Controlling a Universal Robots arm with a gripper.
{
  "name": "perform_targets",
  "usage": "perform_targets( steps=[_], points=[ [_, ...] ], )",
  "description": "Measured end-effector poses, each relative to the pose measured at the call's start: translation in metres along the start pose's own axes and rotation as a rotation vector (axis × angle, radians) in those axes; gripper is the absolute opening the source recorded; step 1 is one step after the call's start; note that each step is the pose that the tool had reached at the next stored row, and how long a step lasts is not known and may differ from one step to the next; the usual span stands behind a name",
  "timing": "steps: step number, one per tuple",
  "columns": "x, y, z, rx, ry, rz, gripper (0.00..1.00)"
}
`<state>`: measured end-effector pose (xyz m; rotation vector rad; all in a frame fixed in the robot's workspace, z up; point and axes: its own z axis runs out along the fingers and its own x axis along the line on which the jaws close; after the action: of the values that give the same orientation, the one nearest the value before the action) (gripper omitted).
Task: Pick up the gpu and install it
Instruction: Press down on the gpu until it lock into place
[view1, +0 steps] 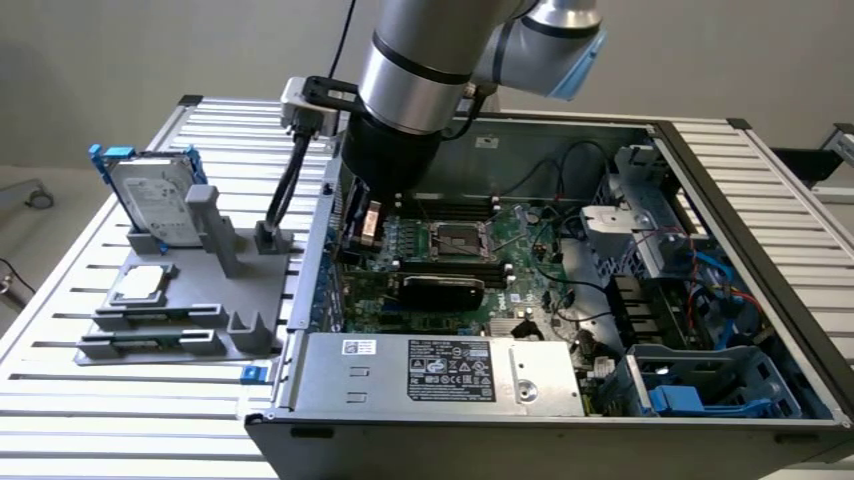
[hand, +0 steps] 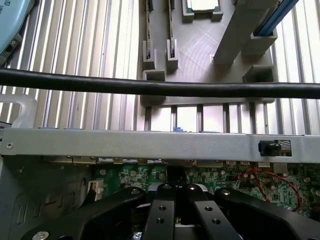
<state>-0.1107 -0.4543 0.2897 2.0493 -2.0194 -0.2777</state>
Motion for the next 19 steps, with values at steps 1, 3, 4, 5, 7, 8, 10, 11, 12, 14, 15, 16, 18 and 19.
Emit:
perform_targets(
  steps=[1, 3, 4, 5, 7, 8, 10, 11, 12, 14, 15, 16, 18, 19],
  points=[
    [-0.0002, 0.0, 0.0, 0.0, 0.0001, 0.0, 0.11],
    [-0.0009, 0.0, 0.0, -0.0003, 0.0006, 0.001, 0.11],
    [-0.0014, 0.0, -0.0001, -0.0003, 0.0007, 0.001, 0.11],
    [-0.0019, 0.0, -0.0001, -0.0005, 0.0009, 0.002, 0.11],
    [-0.0027, 0.0, -0.0002, -0.0008, 0.0011, 0.002, 0.11],
    [-0.003, -0.0001, -0.0003, -0.0011, 0.0011, 0.003, 0.11],
    [-0.0035, 0.0, -0.0003, -0.0015, 0.0011, 0.004, 0.11],
    [-0.0038, 0.0, -0.0003, -0.0017, 0.0011, 0.005, 0.11],
    [-0.0039, 0.0, -0.0003, -0.0019, 0.0012, 0.005, 0.11],
    [-0.0041, 0.0, -0.0004, -0.0027, 0.0012, 0.008, 0.11],
    [-0.0042, 0.0, -0.0005, -0.0029, 0.0011, 0.009, 0.11],
    [-0.0044, 0.0, -0.0005, -0.0031, 0.0009, 0.011, 0.11],
    [-0.0047, 0.0, -0.0004, -0.0032, 0.0002, 0.013, 0.11],
    [-0.0049, 0.0, -0.0004, -0.0032, -0.0001, 0.015, 0.11]
  ],
)
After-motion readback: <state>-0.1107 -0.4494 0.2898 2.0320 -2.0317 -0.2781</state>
